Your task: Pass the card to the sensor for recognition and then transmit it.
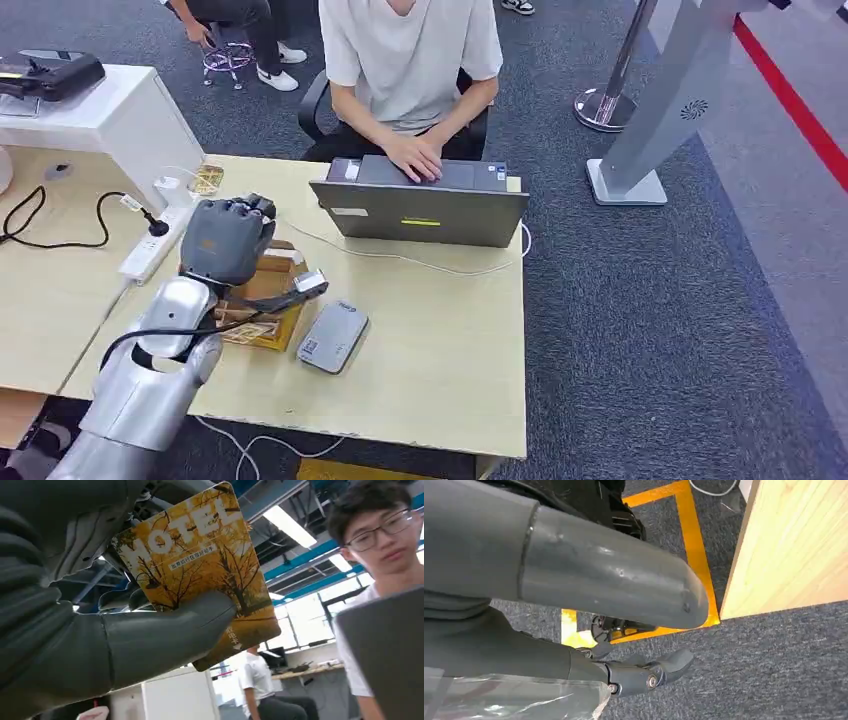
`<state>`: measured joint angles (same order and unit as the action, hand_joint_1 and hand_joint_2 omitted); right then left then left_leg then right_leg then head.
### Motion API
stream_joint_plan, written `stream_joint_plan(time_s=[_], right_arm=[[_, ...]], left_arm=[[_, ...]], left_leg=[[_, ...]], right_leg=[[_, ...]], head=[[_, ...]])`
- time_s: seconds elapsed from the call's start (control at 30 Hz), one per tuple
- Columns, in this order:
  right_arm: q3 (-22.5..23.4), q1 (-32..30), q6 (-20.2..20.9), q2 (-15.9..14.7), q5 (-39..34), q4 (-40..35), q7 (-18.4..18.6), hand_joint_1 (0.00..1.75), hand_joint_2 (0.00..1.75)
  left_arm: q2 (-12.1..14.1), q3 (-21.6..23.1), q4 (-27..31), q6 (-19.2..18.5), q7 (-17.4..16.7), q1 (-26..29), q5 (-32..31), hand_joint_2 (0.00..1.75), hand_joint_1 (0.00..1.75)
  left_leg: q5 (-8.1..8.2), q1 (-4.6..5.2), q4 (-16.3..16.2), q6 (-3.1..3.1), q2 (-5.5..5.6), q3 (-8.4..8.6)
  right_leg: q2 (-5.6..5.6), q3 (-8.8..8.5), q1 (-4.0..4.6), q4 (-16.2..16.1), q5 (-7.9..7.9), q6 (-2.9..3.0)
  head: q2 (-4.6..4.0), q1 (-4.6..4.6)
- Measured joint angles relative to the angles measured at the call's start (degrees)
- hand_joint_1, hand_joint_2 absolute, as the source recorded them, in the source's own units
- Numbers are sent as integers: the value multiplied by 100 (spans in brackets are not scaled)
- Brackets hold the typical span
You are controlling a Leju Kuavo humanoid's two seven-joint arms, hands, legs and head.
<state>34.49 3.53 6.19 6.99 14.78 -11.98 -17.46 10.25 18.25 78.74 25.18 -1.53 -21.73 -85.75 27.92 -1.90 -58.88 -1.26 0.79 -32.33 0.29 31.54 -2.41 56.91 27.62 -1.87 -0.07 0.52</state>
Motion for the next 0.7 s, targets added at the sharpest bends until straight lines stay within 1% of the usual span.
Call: stream_joint_plan(time_s=[0.07,0.13,0.27,0.33,0.37,0.47,0.53,0.7], right_arm=[[50,-9,-4,0,-24,0,-26,0,0],[94,-12,-11,2,-37,0,-70,0,0],[140,-25,-48,7,-44,2,-114,0,0],[157,-29,-61,7,-44,2,-118,0,0],[170,-29,-61,7,-46,2,-120,0,0],[225,-39,-61,9,-70,2,-122,0,0],[256,-62,-61,9,-83,2,-122,0,0],[291,-82,-79,11,-72,2,-111,0,0]], left_arm=[[-37,270,370,-48,0,238,-74,175,175],[-57,541,583,-144,7,423,-105,175,175],[-127,942,808,-402,26,696,-135,175,175],[-146,1051,863,-431,39,787,-140,175,175],[-155,1086,878,-536,26,809,-138,175,175],[-186,1188,869,-1203,-107,873,-170,175,175],[-197,1254,801,-1467,-212,888,-205,175,175],[-245,1337,564,-1751,-417,901,-234,175,175]], left_leg=[[0,0,0,0,1,-1],[0,0,0,0,7,-5],[0,0,0,0,2,-4],[0,0,0,0,3,-4],[-1,0,0,0,3,-4],[-1,0,0,0,3,-4],[-2,0,0,2,4,-5],[-2,0,0,2,4,-5]], right_leg=[[-4,1,0,-2,0,0],[-10,0,0,-2,0,-1],[-5,2,0,-1,-1,-1],[-7,2,0,-1,0,-1],[-7,1,0,-1,-1,-1],[-6,2,0,-1,-1,-1],[-8,2,0,0,-1,-1],[-7,2,0,-1,-2,-1]], head=[[0,2],[0,0],[0,0],[0,2],[0,2],[0,2],[0,0],[0,0]])
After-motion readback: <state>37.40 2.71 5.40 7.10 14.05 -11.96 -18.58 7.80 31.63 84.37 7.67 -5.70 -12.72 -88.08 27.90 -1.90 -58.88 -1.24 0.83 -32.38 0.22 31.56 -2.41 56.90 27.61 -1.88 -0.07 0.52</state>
